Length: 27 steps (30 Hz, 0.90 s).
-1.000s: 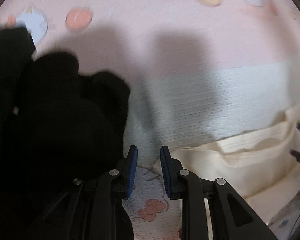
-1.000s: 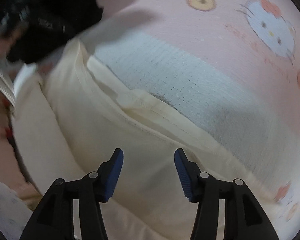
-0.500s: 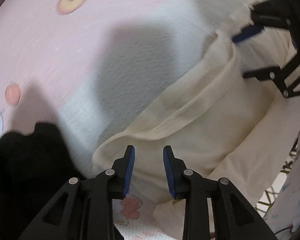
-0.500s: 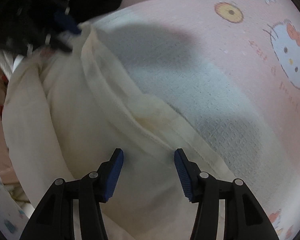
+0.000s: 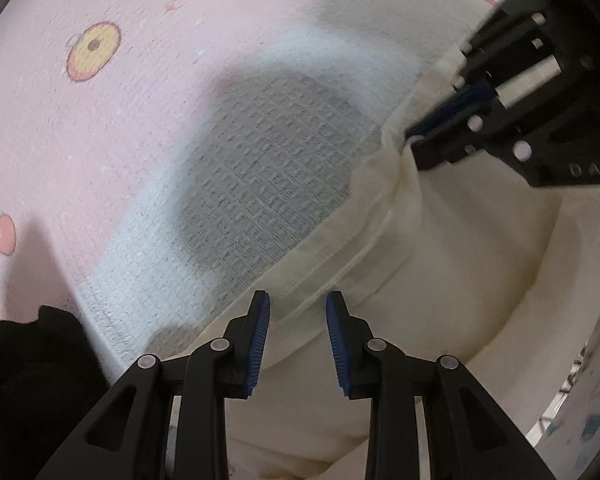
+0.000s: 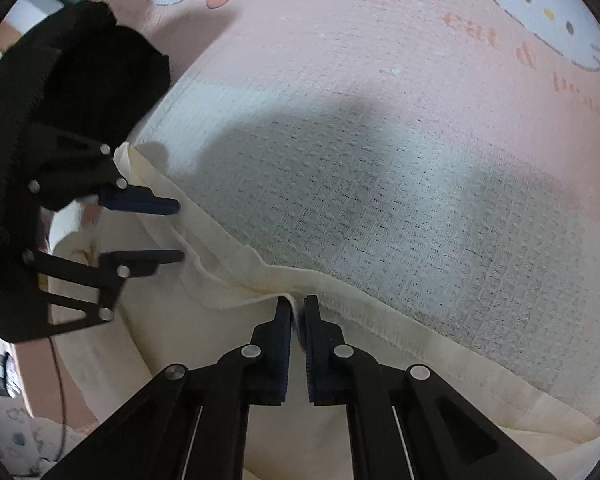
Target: Fold clothes
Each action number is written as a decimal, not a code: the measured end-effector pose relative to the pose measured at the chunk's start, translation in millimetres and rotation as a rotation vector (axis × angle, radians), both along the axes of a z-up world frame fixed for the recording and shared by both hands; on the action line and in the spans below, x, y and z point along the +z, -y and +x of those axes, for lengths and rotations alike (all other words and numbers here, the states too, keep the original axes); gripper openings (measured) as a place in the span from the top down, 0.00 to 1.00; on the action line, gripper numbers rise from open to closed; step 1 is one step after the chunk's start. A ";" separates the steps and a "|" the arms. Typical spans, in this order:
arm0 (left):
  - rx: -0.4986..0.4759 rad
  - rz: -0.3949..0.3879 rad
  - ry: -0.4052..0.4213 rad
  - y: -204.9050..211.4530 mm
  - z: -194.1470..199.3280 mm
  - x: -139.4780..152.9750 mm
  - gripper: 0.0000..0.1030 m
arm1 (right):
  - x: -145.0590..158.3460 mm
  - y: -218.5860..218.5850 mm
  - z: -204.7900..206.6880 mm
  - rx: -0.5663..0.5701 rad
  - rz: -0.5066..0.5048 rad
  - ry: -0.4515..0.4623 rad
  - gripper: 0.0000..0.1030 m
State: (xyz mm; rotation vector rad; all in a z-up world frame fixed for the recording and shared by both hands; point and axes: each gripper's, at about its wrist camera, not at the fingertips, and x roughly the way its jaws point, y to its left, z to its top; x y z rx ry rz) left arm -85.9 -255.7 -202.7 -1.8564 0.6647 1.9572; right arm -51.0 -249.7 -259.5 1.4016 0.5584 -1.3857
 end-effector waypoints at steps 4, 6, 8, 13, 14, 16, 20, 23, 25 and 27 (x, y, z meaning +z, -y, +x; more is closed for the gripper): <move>0.043 0.088 0.057 -1.1 1.4 12.8 0.74 | -0.6 -6.5 -24.8 -0.031 -0.003 0.048 0.97; 0.066 0.143 0.093 -0.6 3.4 21.9 0.74 | 1.0 -13.3 -18.4 -0.063 -0.006 0.086 0.97; 0.077 0.108 0.085 -4.5 3.9 19.8 0.74 | -4.1 -16.1 -27.6 -0.113 -0.005 0.153 0.97; 0.028 0.031 0.081 -24.8 8.0 8.2 0.66 | -11.1 -16.8 -36.7 -0.182 0.008 0.252 0.97; 0.008 0.008 0.064 -29.6 10.0 7.8 0.66 | -11.6 -17.3 -38.5 -0.191 0.012 0.267 0.97; -0.014 -0.017 0.037 -35.8 11.6 7.6 0.61 | -10.8 -19.0 -41.0 -0.193 0.017 0.277 0.97; 0.050 0.022 0.028 -31.7 2.0 10.2 0.62 | -10.9 -18.1 -41.4 -0.185 0.007 0.264 0.97; 0.161 0.063 0.058 -18.7 -14.8 13.2 0.71 | -18.8 -4.4 -39.0 -0.194 -0.013 0.258 0.97; 0.237 0.093 0.081 -9.2 -26.4 15.4 0.78 | -14.9 -6.6 -45.4 -0.208 -0.030 0.261 0.97; 0.282 0.095 0.090 -2.8 -35.6 16.5 0.80 | -10.2 -8.4 -52.4 -0.220 -0.044 0.260 0.97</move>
